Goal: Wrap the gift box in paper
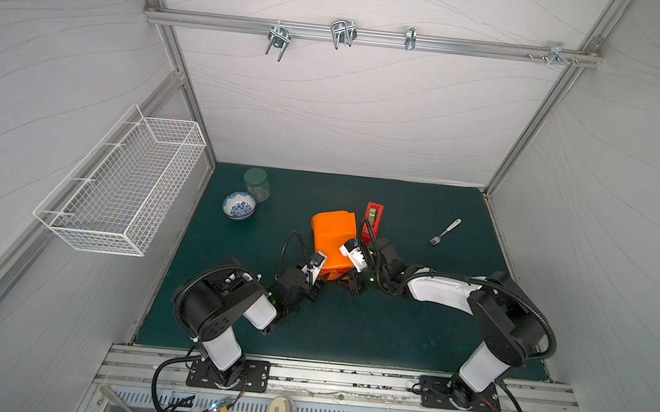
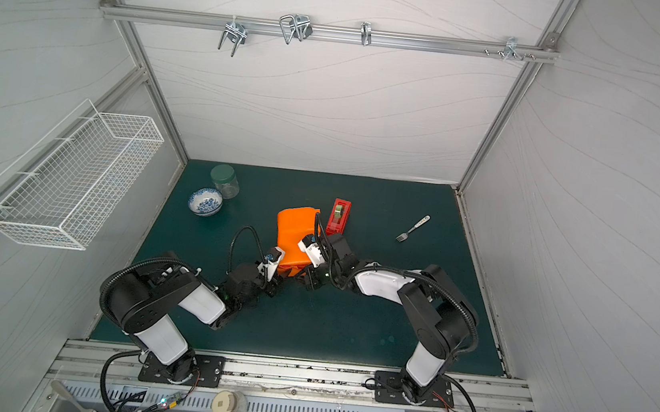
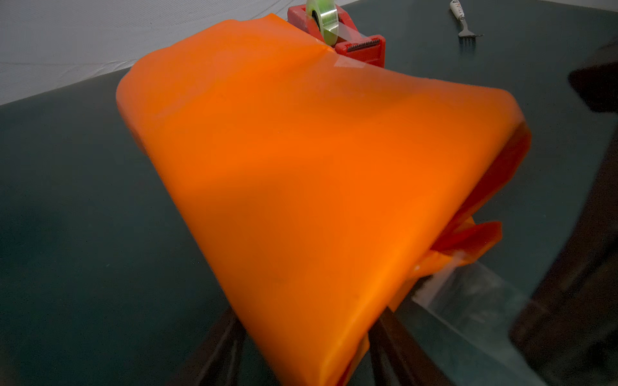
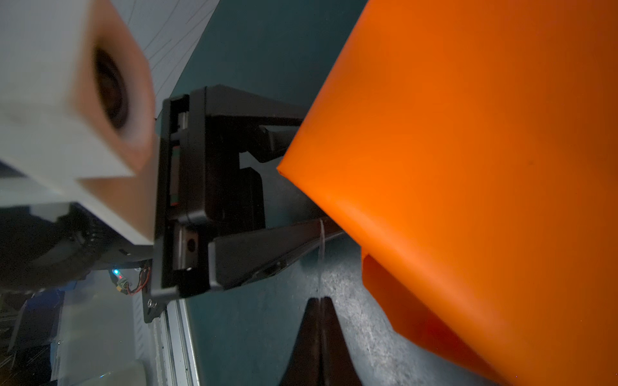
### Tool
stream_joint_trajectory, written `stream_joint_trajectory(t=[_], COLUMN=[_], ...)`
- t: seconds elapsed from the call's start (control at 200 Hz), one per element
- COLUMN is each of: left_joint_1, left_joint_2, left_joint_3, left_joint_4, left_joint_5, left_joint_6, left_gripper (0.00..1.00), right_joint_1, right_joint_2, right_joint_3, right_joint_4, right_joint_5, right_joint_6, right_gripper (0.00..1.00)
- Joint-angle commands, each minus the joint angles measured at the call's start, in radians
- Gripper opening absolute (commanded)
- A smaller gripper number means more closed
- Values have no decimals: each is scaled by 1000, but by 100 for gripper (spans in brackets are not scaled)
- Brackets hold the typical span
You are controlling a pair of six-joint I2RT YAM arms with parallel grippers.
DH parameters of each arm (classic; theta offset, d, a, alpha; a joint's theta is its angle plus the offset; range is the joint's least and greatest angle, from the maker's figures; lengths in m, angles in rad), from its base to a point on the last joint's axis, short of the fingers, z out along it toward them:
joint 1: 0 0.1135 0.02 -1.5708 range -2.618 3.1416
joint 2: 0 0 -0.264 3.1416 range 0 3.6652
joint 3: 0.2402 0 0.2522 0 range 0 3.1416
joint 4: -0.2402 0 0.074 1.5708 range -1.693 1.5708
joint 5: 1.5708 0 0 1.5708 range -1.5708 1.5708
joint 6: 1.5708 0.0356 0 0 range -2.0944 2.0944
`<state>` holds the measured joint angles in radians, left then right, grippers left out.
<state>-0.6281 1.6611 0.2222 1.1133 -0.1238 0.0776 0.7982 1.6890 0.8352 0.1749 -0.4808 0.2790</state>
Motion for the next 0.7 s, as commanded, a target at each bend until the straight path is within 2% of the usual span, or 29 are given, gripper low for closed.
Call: stream_joint_trajectory(t=[0.0,0.69], left_joint_1=[5,5], left_joint_2=[-3,-5], left_joint_3=[3,3], left_joint_4=[57,57], left_joint_5=[-12,-9], left_joint_6=[12,11], left_gripper=[59,59], right_joint_1=[6,-8], right_joint_2=[11,30], right_joint_3=[21,42], right_joint_4=[-5,-14], right_joint_5=[11,42], right_joint_6=[-26,-18], right_gripper=[0,0])
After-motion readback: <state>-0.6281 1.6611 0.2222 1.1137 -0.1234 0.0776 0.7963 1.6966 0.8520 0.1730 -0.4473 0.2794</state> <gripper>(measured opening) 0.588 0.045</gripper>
